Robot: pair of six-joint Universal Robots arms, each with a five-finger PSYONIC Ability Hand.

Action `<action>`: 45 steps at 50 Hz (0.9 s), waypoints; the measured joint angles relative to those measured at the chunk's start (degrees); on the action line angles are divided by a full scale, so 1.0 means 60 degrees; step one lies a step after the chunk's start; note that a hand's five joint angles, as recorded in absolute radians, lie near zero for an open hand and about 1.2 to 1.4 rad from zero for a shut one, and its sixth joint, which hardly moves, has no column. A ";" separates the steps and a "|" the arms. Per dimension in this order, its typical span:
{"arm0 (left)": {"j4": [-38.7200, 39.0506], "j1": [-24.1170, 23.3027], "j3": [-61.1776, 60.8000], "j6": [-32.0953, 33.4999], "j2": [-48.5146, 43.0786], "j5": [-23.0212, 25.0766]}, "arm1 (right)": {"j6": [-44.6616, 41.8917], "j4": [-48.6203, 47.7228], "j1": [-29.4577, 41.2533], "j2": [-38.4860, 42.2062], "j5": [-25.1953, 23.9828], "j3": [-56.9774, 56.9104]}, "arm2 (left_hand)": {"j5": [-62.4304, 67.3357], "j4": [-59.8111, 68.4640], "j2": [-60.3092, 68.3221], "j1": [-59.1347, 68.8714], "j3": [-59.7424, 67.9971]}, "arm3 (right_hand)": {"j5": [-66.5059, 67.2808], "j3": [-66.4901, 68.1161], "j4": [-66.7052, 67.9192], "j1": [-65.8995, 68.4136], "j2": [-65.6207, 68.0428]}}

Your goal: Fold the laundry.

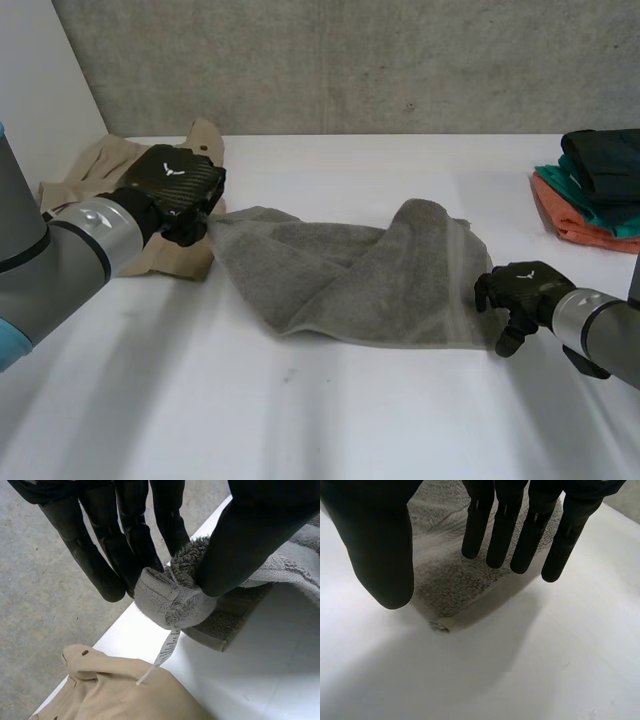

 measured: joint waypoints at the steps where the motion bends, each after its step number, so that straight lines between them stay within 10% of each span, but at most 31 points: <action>1: 0.0004 0.0008 0.0012 -0.0038 -0.0014 -0.0020 | -0.0144 -0.0215 -0.0037 0.0086 -0.0087 0.0032 | 0.0000 0.0000 0.0000 0.0000 0.0000 | 0.0001 0.0000 0.0000 0.0000 0.0000; 32: -0.0032 0.0080 -0.0059 -0.0077 -0.0099 -0.0123 | -0.0254 -0.2439 0.0220 0.1020 0.0121 -0.0087 | 0.0000 0.0002 0.0004 0.0000 0.0000 | 0.0037 0.0181 0.0166 0.0173 0.0074; 45: 0.0021 0.0300 0.0024 -0.0074 -0.0157 -0.0218 | -0.0094 -0.2831 0.0336 0.1401 0.0428 -0.1194 | 0.0000 0.0002 0.0011 0.0000 0.0000 | 0.4762 0.5053 0.5171 0.4534 0.5015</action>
